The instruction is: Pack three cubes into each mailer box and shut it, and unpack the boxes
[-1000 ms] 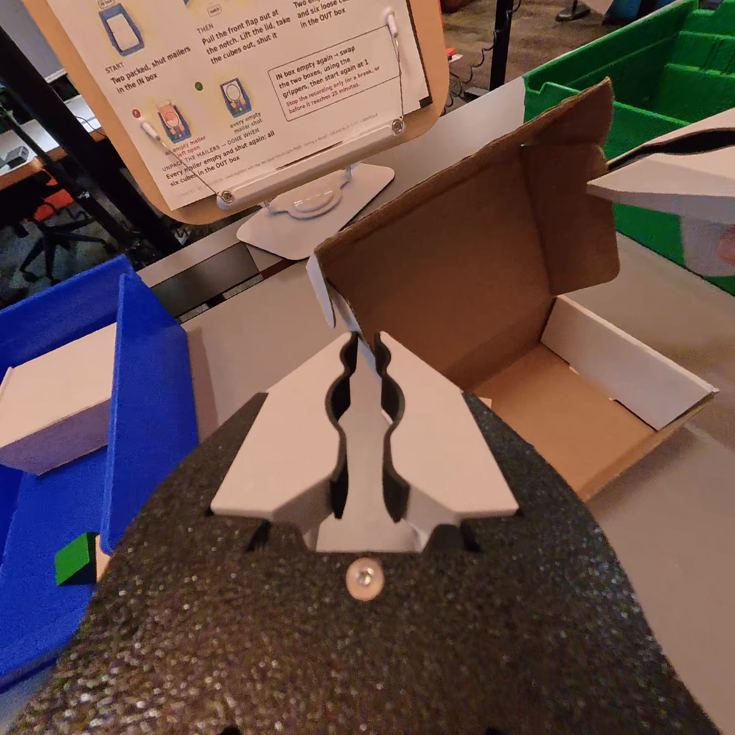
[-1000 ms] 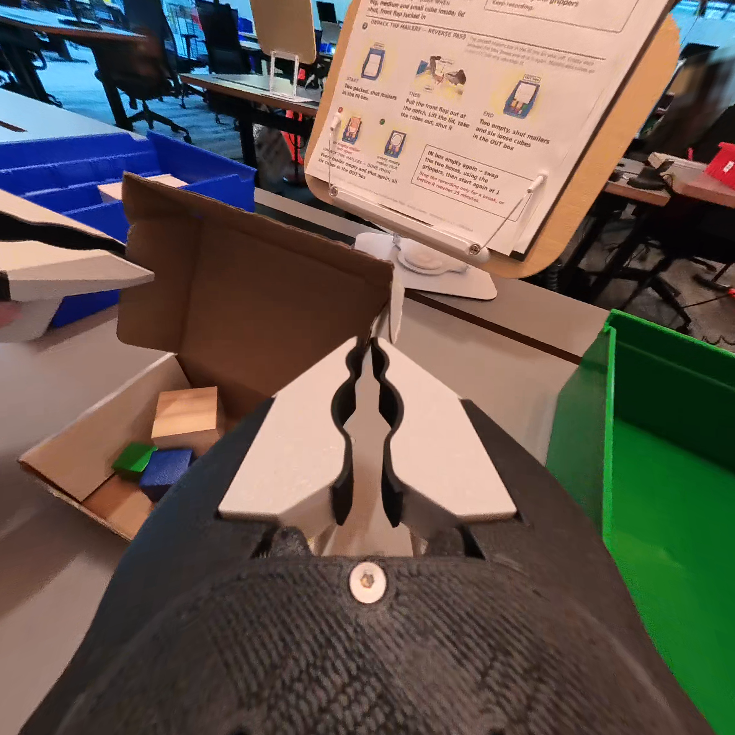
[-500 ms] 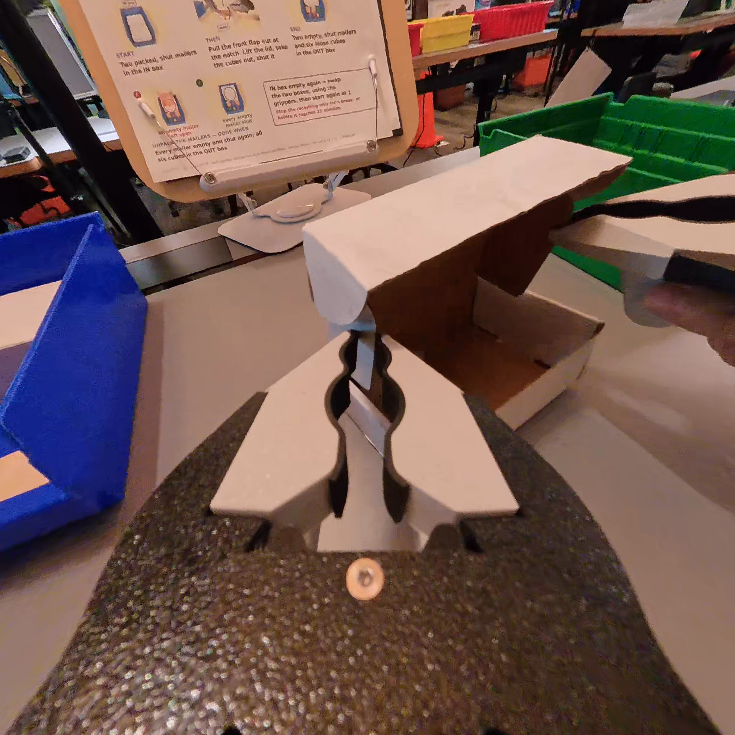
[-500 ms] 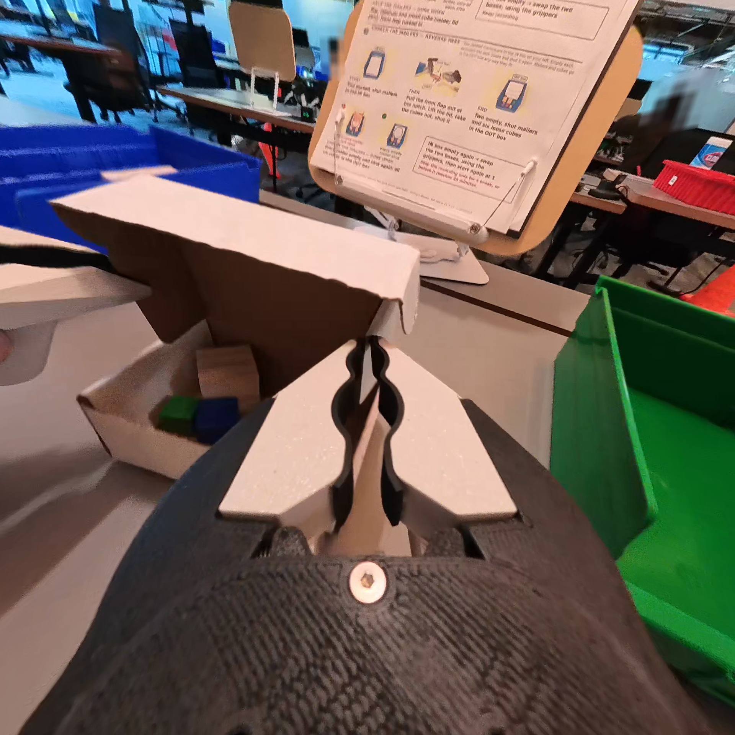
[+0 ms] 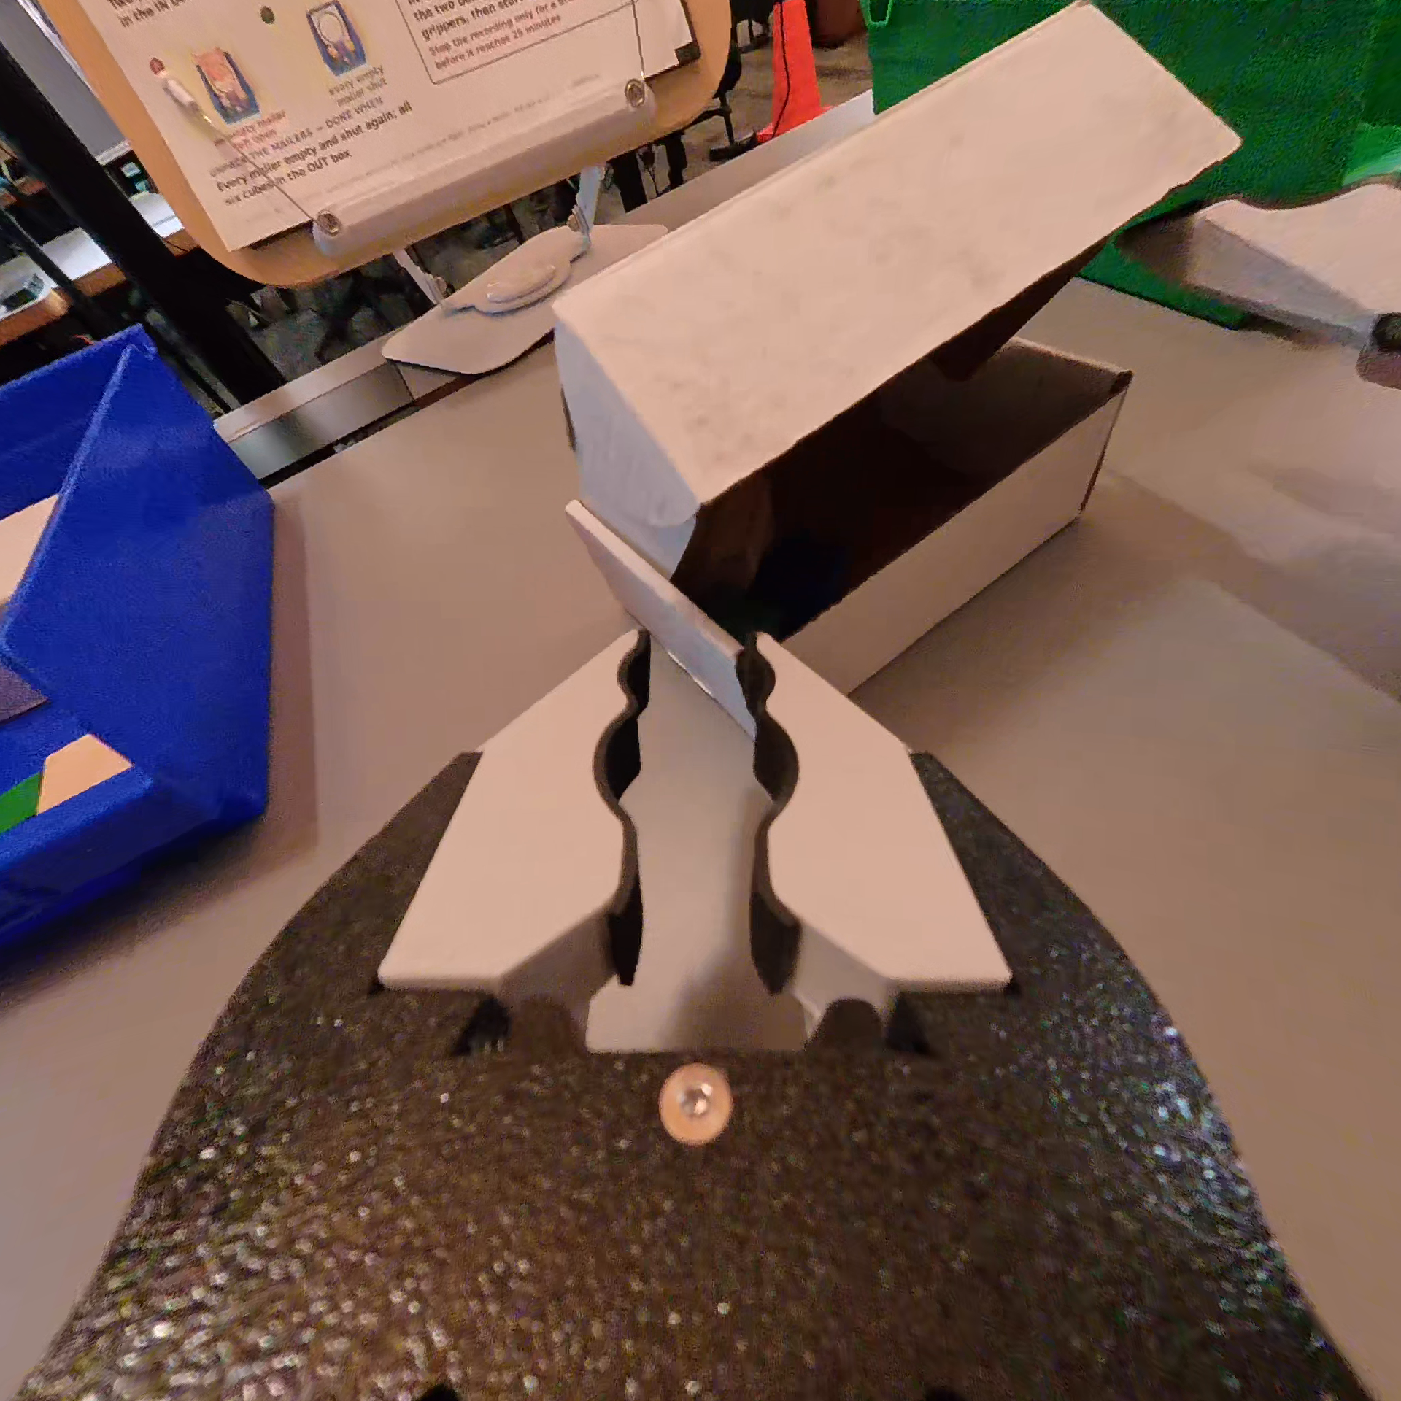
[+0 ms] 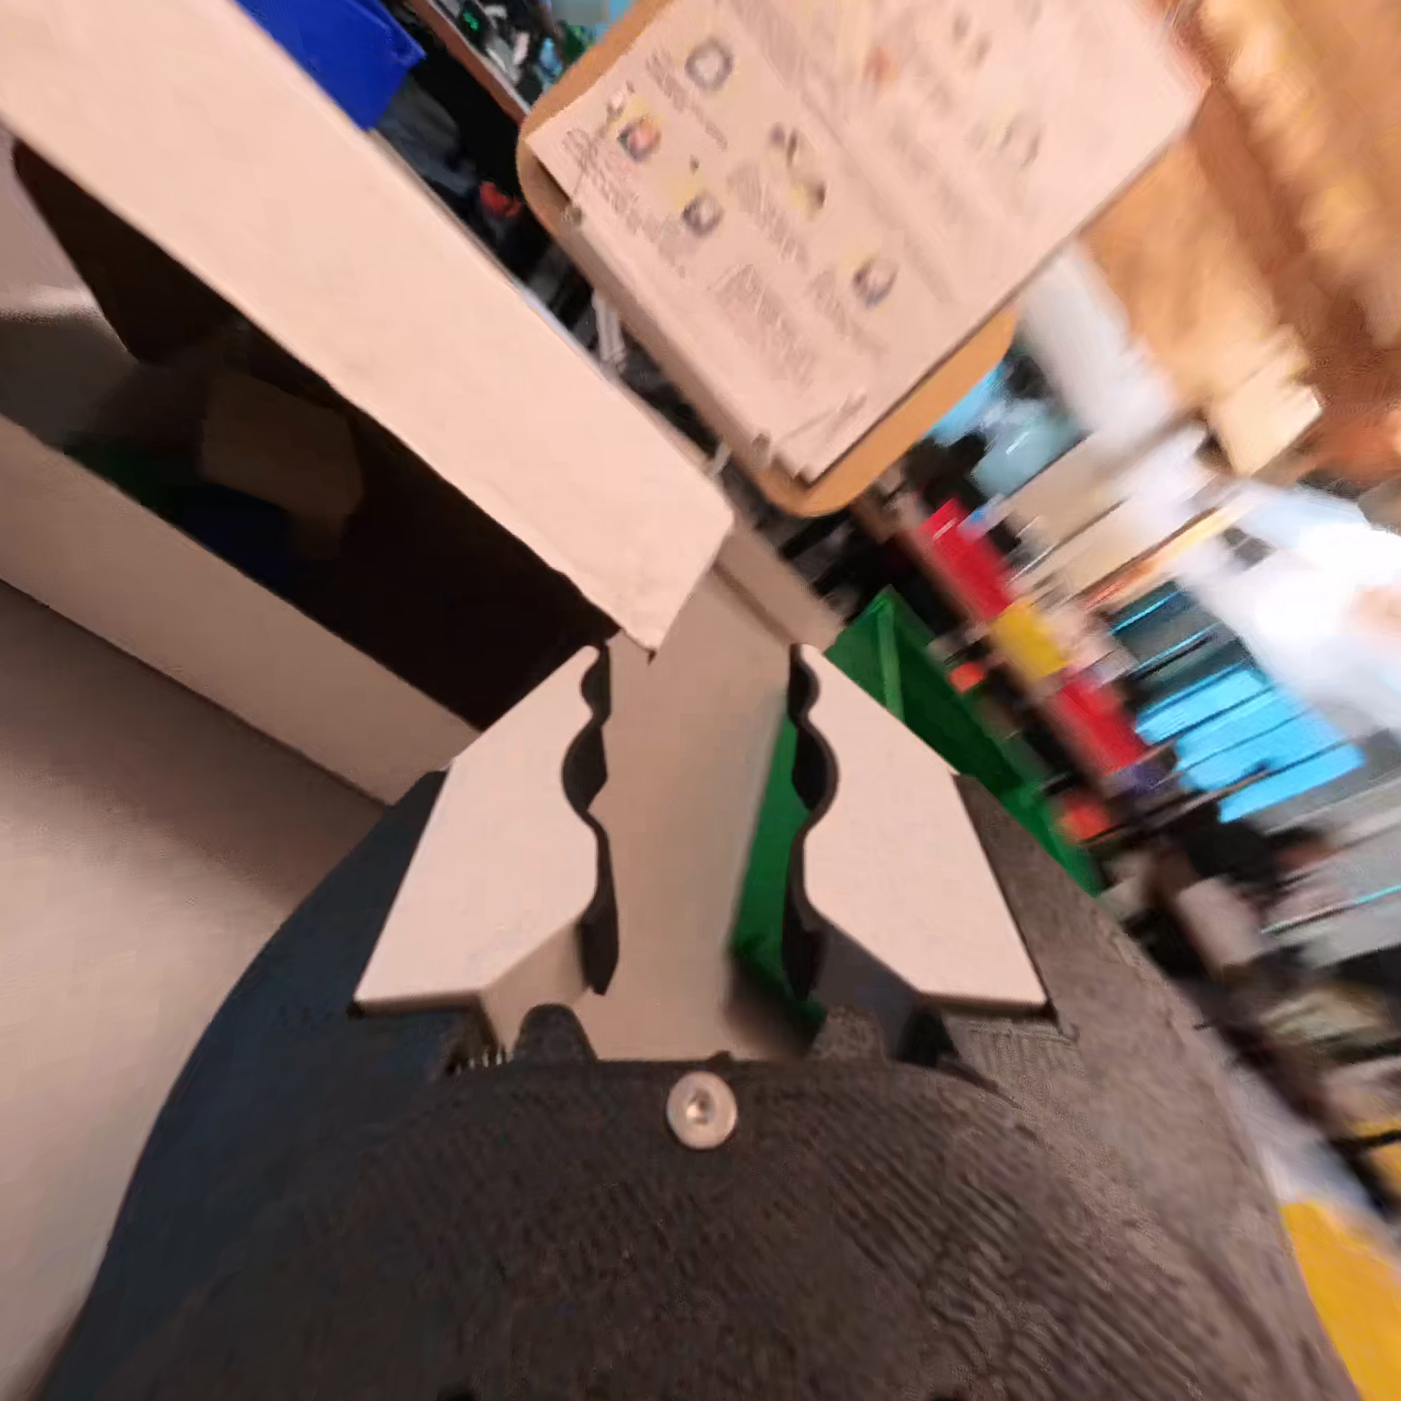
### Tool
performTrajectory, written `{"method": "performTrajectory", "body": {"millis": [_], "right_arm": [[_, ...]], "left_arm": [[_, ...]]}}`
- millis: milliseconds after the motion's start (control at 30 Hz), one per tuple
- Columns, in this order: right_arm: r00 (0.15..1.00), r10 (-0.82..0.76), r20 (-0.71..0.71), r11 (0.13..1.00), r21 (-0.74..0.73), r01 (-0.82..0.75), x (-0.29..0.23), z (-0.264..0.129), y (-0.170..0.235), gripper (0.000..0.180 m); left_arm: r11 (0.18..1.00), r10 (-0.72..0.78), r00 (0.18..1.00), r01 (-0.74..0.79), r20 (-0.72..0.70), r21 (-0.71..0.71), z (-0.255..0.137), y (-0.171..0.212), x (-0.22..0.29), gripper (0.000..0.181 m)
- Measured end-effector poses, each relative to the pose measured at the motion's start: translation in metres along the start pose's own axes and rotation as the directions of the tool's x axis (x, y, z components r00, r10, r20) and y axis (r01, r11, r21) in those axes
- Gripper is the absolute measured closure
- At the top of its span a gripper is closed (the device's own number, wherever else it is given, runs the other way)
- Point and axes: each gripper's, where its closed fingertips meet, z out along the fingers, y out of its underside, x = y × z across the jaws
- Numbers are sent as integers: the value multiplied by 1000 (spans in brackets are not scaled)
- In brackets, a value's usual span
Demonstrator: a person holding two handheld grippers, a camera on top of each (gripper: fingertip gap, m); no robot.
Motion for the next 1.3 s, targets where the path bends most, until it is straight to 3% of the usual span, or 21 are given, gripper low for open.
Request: {"method": "performTrajectory", "body": {"millis": [100, 167, 267, 367, 533, 633, 767, 967, 1133, 1300], "right_arm": [[933, -352, -77, 925, 120, 360, -13, 2, -24, 122], [897, -432, -91, 885, 151, 441, -26, 5, -32, 135], [893, -439, -101, 884, 127, 449, -30, 10, -37, 159], [873, -478, -94, 868, 98, 486, -28, 9, -39, 168], [897, -356, 263, 933, 41, 358, -51, -13, -18, 176], [877, -394, 275, 914, 19, 405, -53, -15, -10, 175], [858, -404, 317, 903, -10, 429, -68, -12, 3, 174], [863, -393, 317, 909, -8, 417, -78, -7, 9, 170], [855, -402, 327, 904, -6, 427, -79, -5, 12, 167], [854, -373, 364, 916, -3, 401, -86, -7, 15, 160]], "left_arm": [[1000, 4, 1000, -4, 4, 1, -7, 2, -3, 158], [1000, 4, 1000, -4, 0, 4, -10, 2, -4, 157], [1000, 4, 1000, -4, -9, 10, -13, 3, -3, 155], [1000, 20, 999, -20, -26, 2, -11, 7, 0, 147], [996, 87, 996, -87, -3, 4, -9, 8, 4, 134], [989, 146, 989, -146, -19, -10, -9, 11, 13, 139], [979, 199, 976, -203, -84, -30, -10, 18, 25, 166], [978, 161, 974, -179, -157, -107, -1, 33, 26, 169], [981, 18, 926, -89, -376, -173, 1, 39, 44, 128], [969, -185, 869, 83, -459, -234, 0, 35, 43, 119]]}}
